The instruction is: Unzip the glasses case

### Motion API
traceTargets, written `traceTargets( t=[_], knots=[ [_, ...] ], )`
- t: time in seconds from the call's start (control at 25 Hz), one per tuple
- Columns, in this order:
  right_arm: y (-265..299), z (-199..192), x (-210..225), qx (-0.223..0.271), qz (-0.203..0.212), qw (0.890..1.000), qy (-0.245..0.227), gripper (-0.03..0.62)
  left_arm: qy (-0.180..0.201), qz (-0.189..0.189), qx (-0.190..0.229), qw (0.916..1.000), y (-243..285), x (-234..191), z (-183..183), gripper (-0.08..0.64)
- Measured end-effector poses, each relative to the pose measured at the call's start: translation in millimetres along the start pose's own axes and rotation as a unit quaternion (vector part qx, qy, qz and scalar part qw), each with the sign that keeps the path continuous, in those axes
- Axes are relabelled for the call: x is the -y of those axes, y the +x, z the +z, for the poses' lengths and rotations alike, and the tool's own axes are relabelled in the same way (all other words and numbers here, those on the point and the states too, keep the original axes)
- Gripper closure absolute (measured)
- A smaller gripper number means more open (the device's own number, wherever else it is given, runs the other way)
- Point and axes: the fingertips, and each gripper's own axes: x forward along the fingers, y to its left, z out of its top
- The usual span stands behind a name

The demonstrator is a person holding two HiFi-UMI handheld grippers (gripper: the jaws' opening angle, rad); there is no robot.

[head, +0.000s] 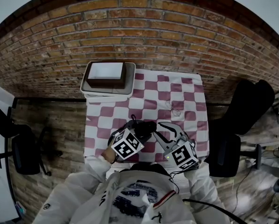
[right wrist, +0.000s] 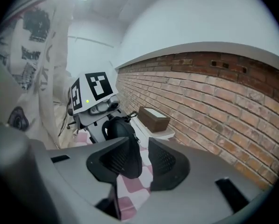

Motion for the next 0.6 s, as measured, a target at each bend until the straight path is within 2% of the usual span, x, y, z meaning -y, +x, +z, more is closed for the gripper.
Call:
traceTargets(
  t=[0.28, 0.6],
  knots=[
    [0, 6, -13, -0.002, 0.07, 0.998, 0.01, 0.413, 0.03, 0.004, -0.01, 0.9995, 0, 2, -1, 0.314],
    [6, -8, -15, -0.054, 0.117, 0.99, -0.057, 0.37, 0.063, 0.005, -0.018, 0.9978, -3, 8, 3, 0.314]
  ],
)
